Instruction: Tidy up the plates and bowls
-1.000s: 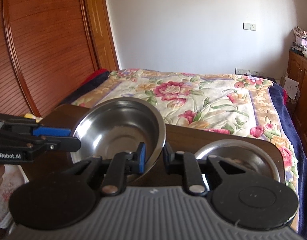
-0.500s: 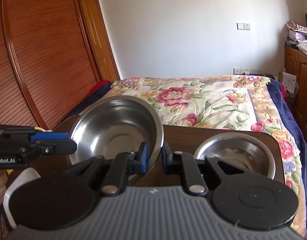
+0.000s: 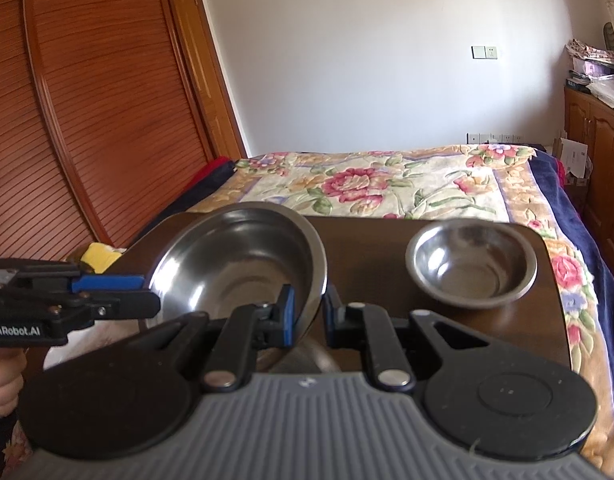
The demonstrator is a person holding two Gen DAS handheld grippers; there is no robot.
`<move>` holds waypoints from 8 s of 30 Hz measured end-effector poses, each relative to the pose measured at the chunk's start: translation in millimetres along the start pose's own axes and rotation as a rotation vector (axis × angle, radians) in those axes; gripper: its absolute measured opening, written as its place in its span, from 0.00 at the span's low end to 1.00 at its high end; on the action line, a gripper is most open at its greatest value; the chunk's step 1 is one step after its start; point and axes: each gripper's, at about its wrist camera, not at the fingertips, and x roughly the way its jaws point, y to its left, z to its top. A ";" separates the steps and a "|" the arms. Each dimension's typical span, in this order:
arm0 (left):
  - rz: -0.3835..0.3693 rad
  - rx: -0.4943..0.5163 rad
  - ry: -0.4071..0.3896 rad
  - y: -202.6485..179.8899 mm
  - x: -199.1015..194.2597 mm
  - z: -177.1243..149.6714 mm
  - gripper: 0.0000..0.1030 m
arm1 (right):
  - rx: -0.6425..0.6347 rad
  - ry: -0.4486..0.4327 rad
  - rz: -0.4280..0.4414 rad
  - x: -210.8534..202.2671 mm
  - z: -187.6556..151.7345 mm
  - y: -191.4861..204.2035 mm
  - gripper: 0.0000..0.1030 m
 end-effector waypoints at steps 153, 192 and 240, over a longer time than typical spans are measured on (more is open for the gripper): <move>-0.098 -0.007 0.253 -36.5 173.4 89.8 0.15 | 0.079 -0.063 -0.102 23.9 17.1 -131.9 0.17; -0.129 -0.032 0.141 -1.7 21.4 12.7 0.15 | -0.062 -0.033 -0.057 -24.0 -10.4 -13.6 0.17; -0.010 0.032 0.141 0.2 11.4 -41.3 0.15 | -0.105 -0.005 -0.074 -12.3 -53.4 7.6 0.17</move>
